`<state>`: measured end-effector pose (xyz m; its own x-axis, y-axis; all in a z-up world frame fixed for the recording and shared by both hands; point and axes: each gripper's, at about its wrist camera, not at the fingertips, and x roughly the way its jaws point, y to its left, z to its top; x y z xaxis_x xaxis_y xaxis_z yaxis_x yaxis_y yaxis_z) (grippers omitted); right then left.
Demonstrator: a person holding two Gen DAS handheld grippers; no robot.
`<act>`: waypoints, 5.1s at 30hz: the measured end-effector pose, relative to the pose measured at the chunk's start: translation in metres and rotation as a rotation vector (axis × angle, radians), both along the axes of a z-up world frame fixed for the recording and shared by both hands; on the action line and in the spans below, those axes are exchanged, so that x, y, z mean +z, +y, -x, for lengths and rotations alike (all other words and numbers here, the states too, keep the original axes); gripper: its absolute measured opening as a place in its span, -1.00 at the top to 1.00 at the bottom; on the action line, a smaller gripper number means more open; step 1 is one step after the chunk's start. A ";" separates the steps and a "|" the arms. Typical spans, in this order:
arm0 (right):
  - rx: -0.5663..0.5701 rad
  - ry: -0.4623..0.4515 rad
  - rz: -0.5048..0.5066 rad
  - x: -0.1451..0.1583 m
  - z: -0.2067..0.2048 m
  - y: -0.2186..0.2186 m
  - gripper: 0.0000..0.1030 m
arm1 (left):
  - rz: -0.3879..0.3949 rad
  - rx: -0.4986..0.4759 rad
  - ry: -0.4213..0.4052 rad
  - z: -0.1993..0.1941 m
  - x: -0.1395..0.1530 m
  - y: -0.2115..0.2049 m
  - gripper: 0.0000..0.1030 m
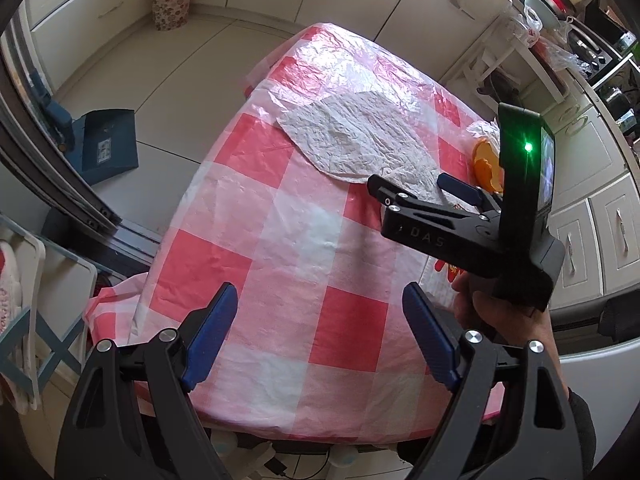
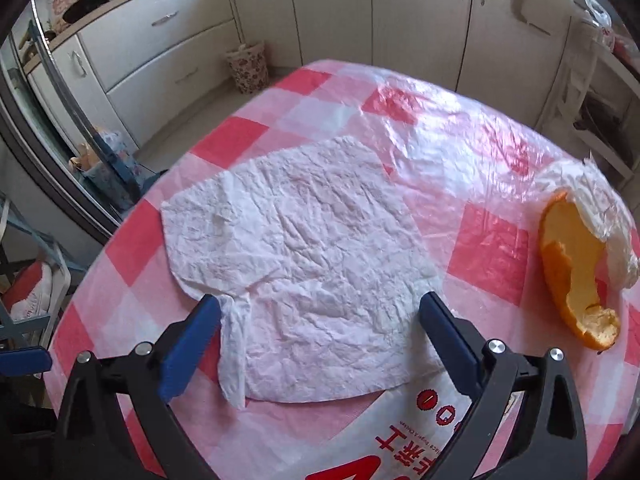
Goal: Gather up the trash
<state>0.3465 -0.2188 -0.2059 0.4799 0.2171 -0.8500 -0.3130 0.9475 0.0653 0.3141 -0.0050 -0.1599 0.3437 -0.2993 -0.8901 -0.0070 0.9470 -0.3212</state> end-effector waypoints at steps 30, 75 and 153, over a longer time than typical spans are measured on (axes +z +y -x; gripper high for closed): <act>-0.025 -0.035 -0.596 0.082 0.041 -0.084 0.84 | -0.047 -0.034 0.007 -0.001 -0.007 -0.017 -0.57; -0.734 0.242 -0.326 -0.045 0.196 -0.416 0.84 | -0.286 -0.371 -0.163 -0.007 -0.036 -0.201 -0.10; -0.450 -0.154 -0.537 0.102 0.125 -0.304 -0.19 | -0.017 -0.319 -0.089 0.020 0.020 -0.235 -0.42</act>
<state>0.2213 -0.5231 -0.1043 0.7269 0.3395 -0.5970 0.0575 0.8362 0.5455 0.2941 -0.2400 -0.1399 0.3118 -0.3894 -0.8667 0.3180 0.9023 -0.2910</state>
